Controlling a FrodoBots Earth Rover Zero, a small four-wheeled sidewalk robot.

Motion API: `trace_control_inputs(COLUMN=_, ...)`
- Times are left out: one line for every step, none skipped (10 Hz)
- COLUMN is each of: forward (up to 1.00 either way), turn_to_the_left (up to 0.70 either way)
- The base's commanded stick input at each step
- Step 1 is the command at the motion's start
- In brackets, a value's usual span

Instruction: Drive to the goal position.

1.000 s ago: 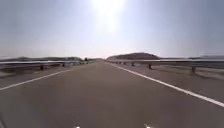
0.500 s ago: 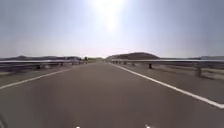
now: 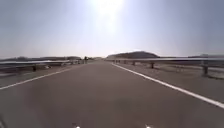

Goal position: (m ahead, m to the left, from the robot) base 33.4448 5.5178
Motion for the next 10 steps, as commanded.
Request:
trace_control_inputs(forward=0.70, turn_to_the_left=0.00)
trace_control_inputs(forward=0.70, turn_to_the_left=0.00)
trace_control_inputs(forward=0.70, turn_to_the_left=0.00)
trace_control_inputs(forward=0.70, turn_to_the_left=0.00)
trace_control_inputs(forward=0.70, turn_to_the_left=0.00)
trace_control_inputs(forward=0.70, turn_to_the_left=0.00)
trace_control_inputs(forward=0.70, turn_to_the_left=0.00)
trace_control_inputs(forward=0.70, turn_to_the_left=0.00)
trace_control_inputs(forward=0.70, turn_to_the_left=0.00)
trace_control_inputs(forward=0.70, turn_to_the_left=0.00)
